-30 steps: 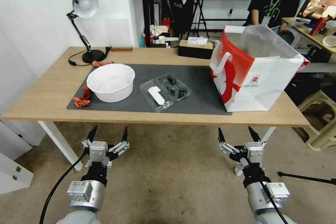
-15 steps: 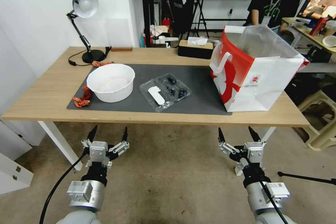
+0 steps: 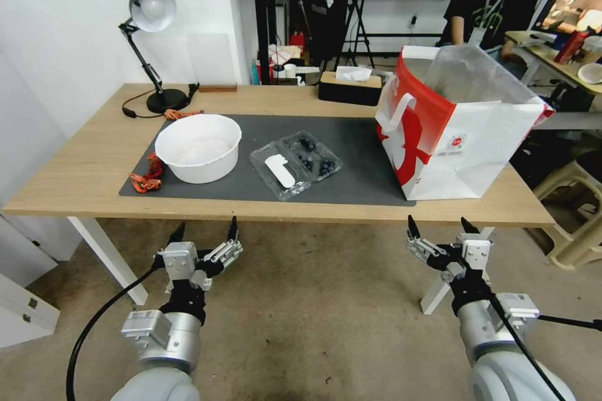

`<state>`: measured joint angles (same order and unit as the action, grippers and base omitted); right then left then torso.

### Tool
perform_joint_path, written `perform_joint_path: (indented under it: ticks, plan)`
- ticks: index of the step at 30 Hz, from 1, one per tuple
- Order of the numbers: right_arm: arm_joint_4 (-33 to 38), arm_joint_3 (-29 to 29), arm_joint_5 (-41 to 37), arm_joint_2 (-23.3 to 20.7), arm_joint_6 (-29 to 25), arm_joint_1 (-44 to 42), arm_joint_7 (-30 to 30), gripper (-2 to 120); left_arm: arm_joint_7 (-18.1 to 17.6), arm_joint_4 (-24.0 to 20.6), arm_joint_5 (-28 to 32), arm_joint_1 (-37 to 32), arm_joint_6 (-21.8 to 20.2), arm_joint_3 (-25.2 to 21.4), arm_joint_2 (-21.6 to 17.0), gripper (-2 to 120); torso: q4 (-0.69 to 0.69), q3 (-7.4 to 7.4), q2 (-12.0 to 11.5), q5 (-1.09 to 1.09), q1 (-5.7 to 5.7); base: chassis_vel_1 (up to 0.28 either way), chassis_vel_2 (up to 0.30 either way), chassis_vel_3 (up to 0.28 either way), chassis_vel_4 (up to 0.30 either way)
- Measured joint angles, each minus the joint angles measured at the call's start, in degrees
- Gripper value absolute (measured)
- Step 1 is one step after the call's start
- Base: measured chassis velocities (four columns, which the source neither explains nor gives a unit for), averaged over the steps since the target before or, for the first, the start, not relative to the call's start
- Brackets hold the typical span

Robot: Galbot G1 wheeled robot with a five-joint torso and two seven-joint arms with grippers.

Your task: Close the takeout container lid, then place the container into the takeout bag.

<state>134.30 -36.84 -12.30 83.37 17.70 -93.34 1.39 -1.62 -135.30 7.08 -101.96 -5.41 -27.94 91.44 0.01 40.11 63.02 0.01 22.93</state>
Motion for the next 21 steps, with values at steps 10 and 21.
perform_joint_path:
  ticks: [10, 21]
  plan:
    - [-0.1, 3.1, -5.5, -4.4, 3.1, 5.3, 3.9, 100, 0.8, 3.2, 0.9, 2.1, 0.9, -0.2, -2.3, 100, 0.0, 0.01, 0.0, -0.01, 0.0, 0.0, 0.0, 0.0, 0.0]
    - [-9.7, 15.8, -14.1, -14.0, 7.6, 20.2, 12.6, 100, 1.1, 3.9, 0.8, 1.9, 2.5, -1.6, -1.1, 100, 0.0, 0.0, 0.0, 0.0, 0.0, 0.0, 0.0, 0.0, 0.0]
